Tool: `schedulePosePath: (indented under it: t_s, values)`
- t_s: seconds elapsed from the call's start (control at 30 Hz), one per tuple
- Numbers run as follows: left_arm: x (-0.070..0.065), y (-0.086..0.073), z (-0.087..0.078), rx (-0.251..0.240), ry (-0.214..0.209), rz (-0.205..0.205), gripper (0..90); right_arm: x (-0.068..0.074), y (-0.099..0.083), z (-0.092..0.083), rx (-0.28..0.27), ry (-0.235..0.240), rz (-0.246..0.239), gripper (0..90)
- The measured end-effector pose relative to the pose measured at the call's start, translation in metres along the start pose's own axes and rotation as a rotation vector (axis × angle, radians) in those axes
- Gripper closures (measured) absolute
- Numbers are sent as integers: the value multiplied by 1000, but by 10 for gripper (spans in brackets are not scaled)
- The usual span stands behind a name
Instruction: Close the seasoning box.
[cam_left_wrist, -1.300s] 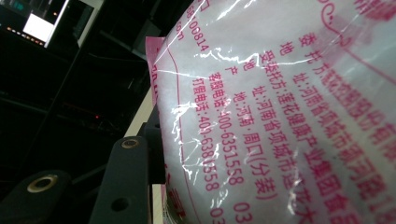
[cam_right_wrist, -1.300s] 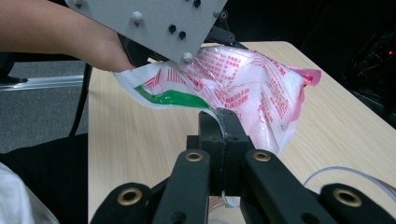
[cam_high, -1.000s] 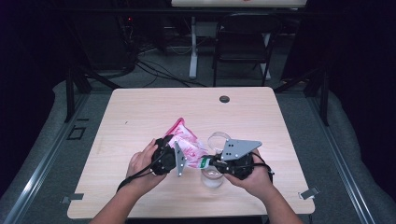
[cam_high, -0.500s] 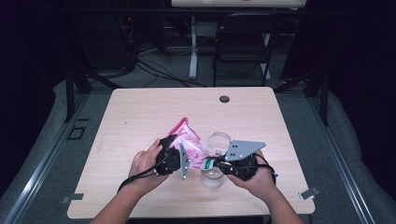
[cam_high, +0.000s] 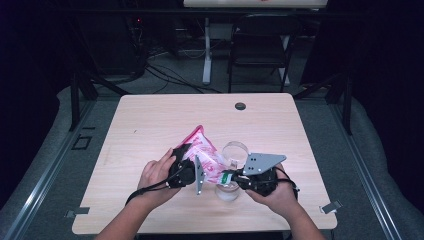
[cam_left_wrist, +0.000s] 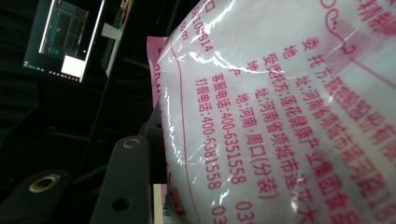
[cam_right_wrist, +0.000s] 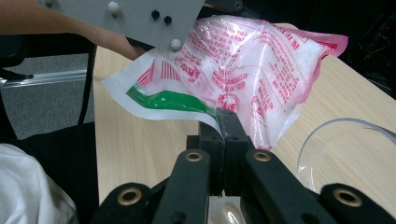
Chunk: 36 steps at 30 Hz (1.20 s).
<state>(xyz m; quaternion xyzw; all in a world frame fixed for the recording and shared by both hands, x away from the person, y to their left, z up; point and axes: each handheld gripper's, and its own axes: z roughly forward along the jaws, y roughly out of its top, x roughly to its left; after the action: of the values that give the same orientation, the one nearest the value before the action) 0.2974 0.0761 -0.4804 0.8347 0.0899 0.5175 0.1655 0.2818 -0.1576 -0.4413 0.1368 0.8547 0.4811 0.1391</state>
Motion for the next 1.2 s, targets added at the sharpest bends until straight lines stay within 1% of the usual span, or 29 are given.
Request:
schedulePosePath:
  t_s: [0.17,0.23,0.43,0.53,0.6,0.83,1.0,1.1,1.2]
  values:
    - [0,1,0,0,2,11,572,0,-1,0,8,1,-4,900]
    - [1,1,0,-1,5,10,573,0,-2,0,3,4,3,900]
    - [1,0,-1,1,4,2,574,0,-3,1,6,3,0,900]
    - [2,-1,-1,3,6,8,575,0,-3,2,4,10,2,900]
    - [2,-1,-1,4,10,4,576,1,-3,3,5,9,3,900]
    - [1,0,-2,4,29,17,577,0,-4,3,13,7,2,900]
    - [0,1,-2,3,35,16,578,0,-4,3,11,8,4,900]
    - [-1,2,-3,13,54,38,579,-1,-5,3,18,5,5,900]
    - [-2,3,-3,19,62,49,580,-2,-6,3,18,6,10,900]
